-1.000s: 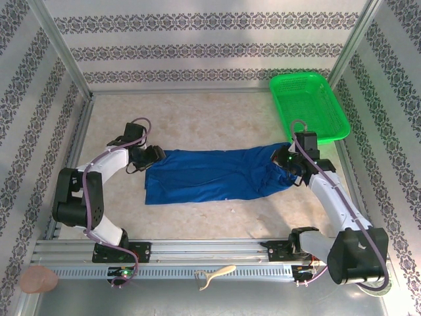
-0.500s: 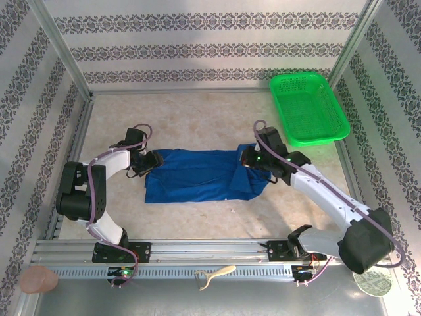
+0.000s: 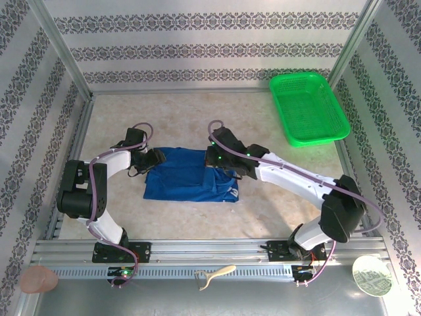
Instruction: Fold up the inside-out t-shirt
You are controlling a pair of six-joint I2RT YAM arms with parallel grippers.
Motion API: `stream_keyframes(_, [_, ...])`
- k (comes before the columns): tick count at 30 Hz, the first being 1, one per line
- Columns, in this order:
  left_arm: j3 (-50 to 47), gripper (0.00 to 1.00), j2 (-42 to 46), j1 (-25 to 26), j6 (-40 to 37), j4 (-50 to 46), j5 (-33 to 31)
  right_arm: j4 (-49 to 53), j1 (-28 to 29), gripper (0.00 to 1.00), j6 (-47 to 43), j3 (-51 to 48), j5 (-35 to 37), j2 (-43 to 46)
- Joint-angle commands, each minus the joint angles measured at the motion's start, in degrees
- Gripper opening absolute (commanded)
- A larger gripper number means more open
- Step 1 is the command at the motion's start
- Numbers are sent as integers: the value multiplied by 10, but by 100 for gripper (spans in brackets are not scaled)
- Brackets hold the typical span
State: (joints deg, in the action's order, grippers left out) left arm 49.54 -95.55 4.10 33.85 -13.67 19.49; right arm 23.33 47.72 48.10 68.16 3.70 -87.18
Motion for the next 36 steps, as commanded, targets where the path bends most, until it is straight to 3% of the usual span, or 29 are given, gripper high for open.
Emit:
stream_keyframes(1, [-33,59,-41,-3,-5,-15,-4,-16,22,0,18,53,22,-34])
stream_keyframes(18, [-18,59,-53,-5,3,-5,9,-13,83,0,57,237,-15,-254])
stream_keyframes(21, [26,61,-64,-21,14,-21,22,-10,96,43,54,297,-51,-302])
stream_keyframes(24, [93,62,-73,-50,18,-45,30,-6,110,62,27,343,-81,-317])
stream_keyframes(31, [262,66,-73,-93,-19,-138,37,-13,97,66,-29,324,-115,-233])
stream_keyframes(36, [238,67,2,-92,-24,-155,57,-19,38,65,-36,226,-96,-164])
